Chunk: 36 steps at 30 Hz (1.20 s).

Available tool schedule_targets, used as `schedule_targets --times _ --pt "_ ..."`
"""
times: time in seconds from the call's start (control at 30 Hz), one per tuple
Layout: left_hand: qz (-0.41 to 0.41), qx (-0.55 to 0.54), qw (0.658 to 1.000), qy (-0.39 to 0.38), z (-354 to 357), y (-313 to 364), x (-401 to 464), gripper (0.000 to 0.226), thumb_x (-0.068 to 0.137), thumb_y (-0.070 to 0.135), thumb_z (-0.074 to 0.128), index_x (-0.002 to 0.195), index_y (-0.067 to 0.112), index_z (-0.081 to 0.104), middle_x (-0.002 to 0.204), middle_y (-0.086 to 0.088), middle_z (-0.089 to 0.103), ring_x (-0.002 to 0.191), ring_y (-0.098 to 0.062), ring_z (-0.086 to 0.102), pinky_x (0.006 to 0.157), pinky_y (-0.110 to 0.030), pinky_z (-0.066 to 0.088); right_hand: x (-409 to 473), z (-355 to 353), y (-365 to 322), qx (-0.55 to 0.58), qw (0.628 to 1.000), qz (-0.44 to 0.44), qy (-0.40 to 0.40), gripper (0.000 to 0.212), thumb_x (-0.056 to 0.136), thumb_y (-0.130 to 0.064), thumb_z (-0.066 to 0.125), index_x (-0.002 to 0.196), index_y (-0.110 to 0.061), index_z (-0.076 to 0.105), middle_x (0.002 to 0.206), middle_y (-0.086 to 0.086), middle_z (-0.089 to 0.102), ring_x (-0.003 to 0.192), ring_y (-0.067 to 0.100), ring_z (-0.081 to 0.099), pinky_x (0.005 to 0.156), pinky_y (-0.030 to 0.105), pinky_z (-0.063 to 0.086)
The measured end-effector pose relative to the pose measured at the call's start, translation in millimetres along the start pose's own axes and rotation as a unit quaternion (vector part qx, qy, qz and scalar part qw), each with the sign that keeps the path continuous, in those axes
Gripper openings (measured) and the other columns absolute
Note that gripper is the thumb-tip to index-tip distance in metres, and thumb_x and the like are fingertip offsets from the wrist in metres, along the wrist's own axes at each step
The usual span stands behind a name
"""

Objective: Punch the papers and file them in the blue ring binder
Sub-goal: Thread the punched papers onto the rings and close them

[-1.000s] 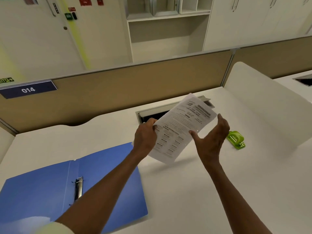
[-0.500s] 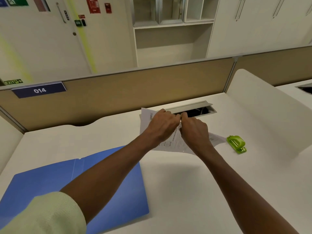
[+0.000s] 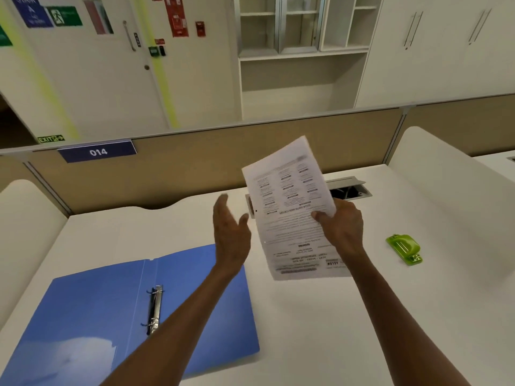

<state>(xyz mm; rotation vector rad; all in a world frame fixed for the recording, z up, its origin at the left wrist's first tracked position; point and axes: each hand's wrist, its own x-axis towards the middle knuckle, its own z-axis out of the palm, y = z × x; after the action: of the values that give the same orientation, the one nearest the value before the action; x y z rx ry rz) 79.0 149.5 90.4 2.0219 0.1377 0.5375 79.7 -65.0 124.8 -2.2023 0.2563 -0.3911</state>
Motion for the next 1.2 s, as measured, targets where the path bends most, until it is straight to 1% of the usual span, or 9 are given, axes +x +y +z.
schedule_targets --times 0.1,0.2,0.27,0.43,0.57,0.7,0.97,1.1,1.2 --pt "-0.157 -0.056 0.985 -0.043 -16.8 -26.7 0.3 0.040 0.093 0.022 0.058 0.129 0.008 0.053 0.126 -0.007 0.062 0.117 -0.021 0.057 0.098 -0.027 0.042 -9.9 -3.3 0.3 0.165 0.983 0.070 -0.040 0.018 0.078 -0.020 0.077 0.094 -0.021 0.069 0.089 -0.002 0.072 0.063 0.018 0.072 0.052 0.027 0.056" --pt "-0.207 -0.164 0.959 -0.103 -35.3 -39.0 -2.3 0.024 0.090 0.035 0.060 0.098 0.017 0.073 0.090 0.004 0.075 0.086 -0.012 0.069 0.078 -0.023 0.055 -26.2 1.3 -0.5 0.270 0.952 0.117 -0.086 0.019 0.076 -0.014 0.078 0.090 -0.024 0.069 0.086 -0.001 0.074 0.060 0.015 0.073 0.045 0.022 0.053" --pt "-0.221 -0.218 0.943 -0.122 -48.6 -43.5 -4.7 0.023 0.091 0.038 0.059 0.084 0.023 0.076 0.087 0.003 0.077 0.083 -0.012 0.073 0.071 -0.022 0.056 -37.3 11.0 -2.8 0.288 0.941 0.141 -0.107 0.022 0.075 -0.013 0.079 0.094 -0.020 0.070 0.084 -0.001 0.075 0.062 0.017 0.073 0.045 0.024 0.054" --pt "-0.273 -0.265 0.917 -0.121 -82.7 -70.5 -9.9 0.024 0.092 0.036 0.059 0.088 0.021 0.077 0.093 -0.002 0.077 0.085 -0.016 0.074 0.061 -0.023 0.057 -65.0 50.1 -5.8 0.292 0.927 0.184 -0.147 0.021 0.075 -0.014 0.079 0.092 -0.021 0.070 0.083 0.000 0.076 0.062 0.019 0.074 0.045 0.028 0.055" --pt "-0.290 -0.271 0.912 -0.100 -110.0 -97.5 -18.3 0.015 0.088 0.029 0.067 0.095 0.019 0.075 0.095 -0.002 0.077 0.087 -0.018 0.073 0.062 -0.023 0.057 -85.4 83.8 -9.1 0.274 0.926 0.193 -0.175 0.020 0.075 -0.015 0.079 0.091 -0.022 0.069 0.083 0.000 0.075 0.061 0.018 0.073 0.044 0.027 0.054" --pt "-0.300 -0.271 0.911 -0.080 -133.4 -120.4 -18.0 0.011 0.085 0.021 0.070 0.093 0.014 0.075 0.092 -0.006 0.077 0.085 -0.022 0.074 0.063 -0.024 0.057 -98.0 113.6 -17.3 0.246 0.930 0.190 -0.198 0.024 0.076 -0.019 0.079 0.097 -0.020 0.069 0.086 0.001 0.076 0.063 0.020 0.074 0.049 0.030 0.056" --pt "-0.357 -0.196 0.913 -0.028 -157.5 -175.4 -20.3 0.016 0.083 0.013 0.072 0.094 0.001 0.073 0.090 -0.017 0.075 0.083 -0.031 0.073 0.076 -0.041 0.060 -116.2 168.0 -24.1 0.209 0.935 0.168 -0.234 0.016 0.085 -0.019 0.071 0.100 -0.021 0.065 0.096 0.001 0.074 0.068 0.017 0.074 0.051 0.025 0.057" --pt "-0.385 -0.151 0.910 -0.022 -165.4 -200.7 -25.8 0.012 0.082 0.015 0.072 0.090 0.006 0.075 0.087 -0.015 0.075 0.083 -0.035 0.072 0.079 -0.049 0.059 -126.4 194.2 -18.5 0.162 0.942 0.165 -0.243 0.027 0.085 -0.018 0.070 0.111 -0.013 0.065 0.104 0.006 0.072 0.081 0.025 0.072 0.073 0.042 0.061" --pt "-0.394 -0.133 0.909 -0.026 -171.0 -214.7 -28.4 0.011 0.083 0.015 0.071 0.089 0.008 0.075 0.088 -0.014 0.075 0.084 -0.034 0.072 0.082 -0.048 0.058 -133.7 208.4 -15.1 0.150 0.942 0.169 -0.246 0.031 0.085 -0.017 0.070 0.115 -0.013 0.064 0.106 0.006 0.072 0.085 0.026 0.071 0.078 0.045 0.060"
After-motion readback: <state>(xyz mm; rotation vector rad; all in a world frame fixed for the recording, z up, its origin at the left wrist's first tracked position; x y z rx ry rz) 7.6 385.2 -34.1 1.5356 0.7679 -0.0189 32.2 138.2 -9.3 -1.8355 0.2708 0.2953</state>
